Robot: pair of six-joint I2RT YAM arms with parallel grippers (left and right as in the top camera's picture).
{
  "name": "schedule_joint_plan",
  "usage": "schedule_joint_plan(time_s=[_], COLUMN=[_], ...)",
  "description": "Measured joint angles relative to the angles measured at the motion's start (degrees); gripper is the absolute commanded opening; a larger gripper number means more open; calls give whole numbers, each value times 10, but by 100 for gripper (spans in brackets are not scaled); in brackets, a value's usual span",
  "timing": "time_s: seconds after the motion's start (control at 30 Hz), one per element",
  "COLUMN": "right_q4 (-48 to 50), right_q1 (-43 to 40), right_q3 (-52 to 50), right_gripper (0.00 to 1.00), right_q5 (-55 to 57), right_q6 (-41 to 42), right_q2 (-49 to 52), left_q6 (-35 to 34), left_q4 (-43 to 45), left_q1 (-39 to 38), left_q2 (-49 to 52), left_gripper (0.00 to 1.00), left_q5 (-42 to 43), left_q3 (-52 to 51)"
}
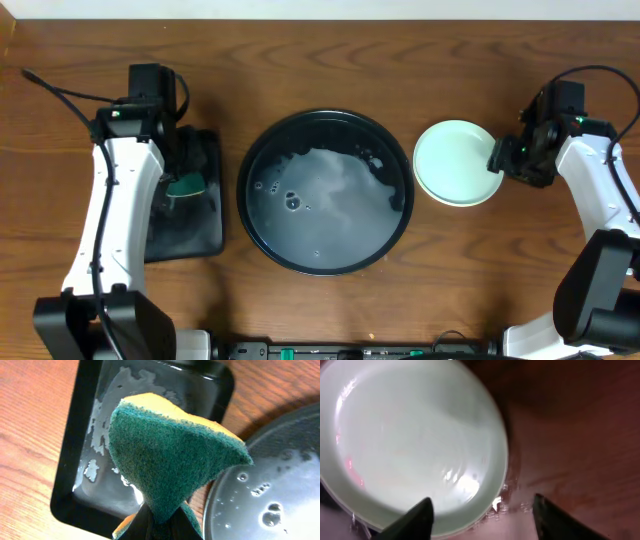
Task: Clean dirty plates on tray and stack at the side
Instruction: 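Lower green plate onto the plate stack and release, then lower sponge into the black dish and open left gripper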
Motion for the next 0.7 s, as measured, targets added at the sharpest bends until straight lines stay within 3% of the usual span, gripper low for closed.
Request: schedule_joint_plan(time_s=[0.1, 0.2, 0.37, 0.4, 0.47, 0.5, 0.53, 0.7], right_q4=[-40, -79, -110, -115, -120, -122, -125, -139], right_q1=[5, 21, 47, 52, 61, 64, 67, 72], right_q3=[25, 78, 144, 151, 158, 159, 159, 159], right_gripper=[76, 99, 99, 99, 99, 99, 99, 99], right_q5=[-9, -15, -22, -23, -23, -24, -24, -24], right_q6=[-5, -12, -29, -29, -31, -31, -31, -31], right_q2=[0, 0, 0, 0, 0, 0, 0, 0], left_q6=[2, 10, 30, 31, 35, 41, 41, 43], left_q4=[9, 23, 26, 26, 26, 26, 26, 18], left_q1=[17, 33, 45, 45, 45, 45, 45, 45], left_q2=[14, 38, 111, 125, 151, 163, 170, 172], left_gripper=[8, 8, 10, 17, 43, 65, 72, 73], left_q5=[0, 0, 4, 6, 14, 17, 20, 25], left_q3=[-3, -11, -21, -21, -22, -23, -23, -23])
